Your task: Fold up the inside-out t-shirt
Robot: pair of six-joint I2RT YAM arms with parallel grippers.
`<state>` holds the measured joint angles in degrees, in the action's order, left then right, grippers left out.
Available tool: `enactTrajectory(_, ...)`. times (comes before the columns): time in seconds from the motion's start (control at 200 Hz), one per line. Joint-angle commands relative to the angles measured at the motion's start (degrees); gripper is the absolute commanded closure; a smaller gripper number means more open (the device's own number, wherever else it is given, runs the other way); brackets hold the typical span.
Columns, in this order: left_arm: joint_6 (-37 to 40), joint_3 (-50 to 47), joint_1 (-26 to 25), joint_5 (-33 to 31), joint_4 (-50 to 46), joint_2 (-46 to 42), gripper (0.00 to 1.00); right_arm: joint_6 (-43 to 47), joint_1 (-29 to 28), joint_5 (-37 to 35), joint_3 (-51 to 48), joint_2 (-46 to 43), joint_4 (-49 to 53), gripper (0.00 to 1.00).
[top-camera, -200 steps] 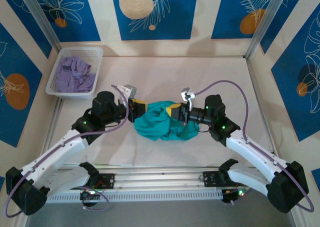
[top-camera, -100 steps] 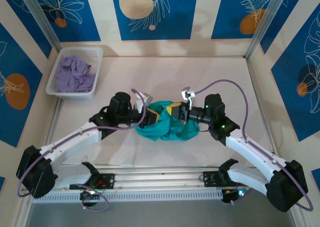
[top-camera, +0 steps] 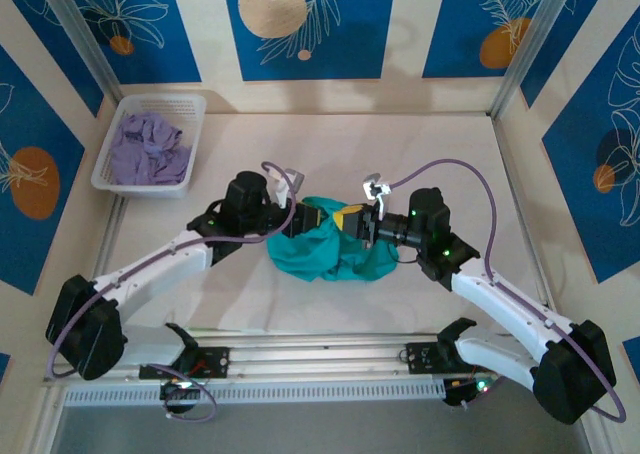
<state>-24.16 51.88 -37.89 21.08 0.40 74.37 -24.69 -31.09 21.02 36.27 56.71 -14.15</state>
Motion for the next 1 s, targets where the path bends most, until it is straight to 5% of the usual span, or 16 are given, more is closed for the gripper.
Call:
enactTrajectory(0.0, -0.1, 2.9, 0.5, -2.0, 0.0, 1.5, 0.58, -0.2, 0.2, 0.1, 0.6, -0.5, -1.2, 1.0)
enactTrajectory(0.385, 0.0, 5.6, 0.3, 2.4, 1.8, 6.2, 0.53, -0.3, 0.2, 0.1, 0.4, 0.0, -1.6, 1.0)
enactTrajectory(0.53, 0.6, 5.8, 0.4, 1.5, 2.2, 5.6, 0.68, -0.2, 0.3, -0.1, 0.2, -0.3, -1.4, 1.0)
enactTrajectory(0.665, 2.8, 5.4, 0.6, 0.7, 0.6, 3.7, 1.0, 0.9, 0.4, -1.1, 0.3, -1.1, 0.2, 1.0)
enactTrajectory(0.995, 1.4, 1.2, 4.7, 13.6, 3.6, -4.0, 1.0, 2.1, 1.7, -3.2, 0.1, -3.3, 2.9, 1.0)
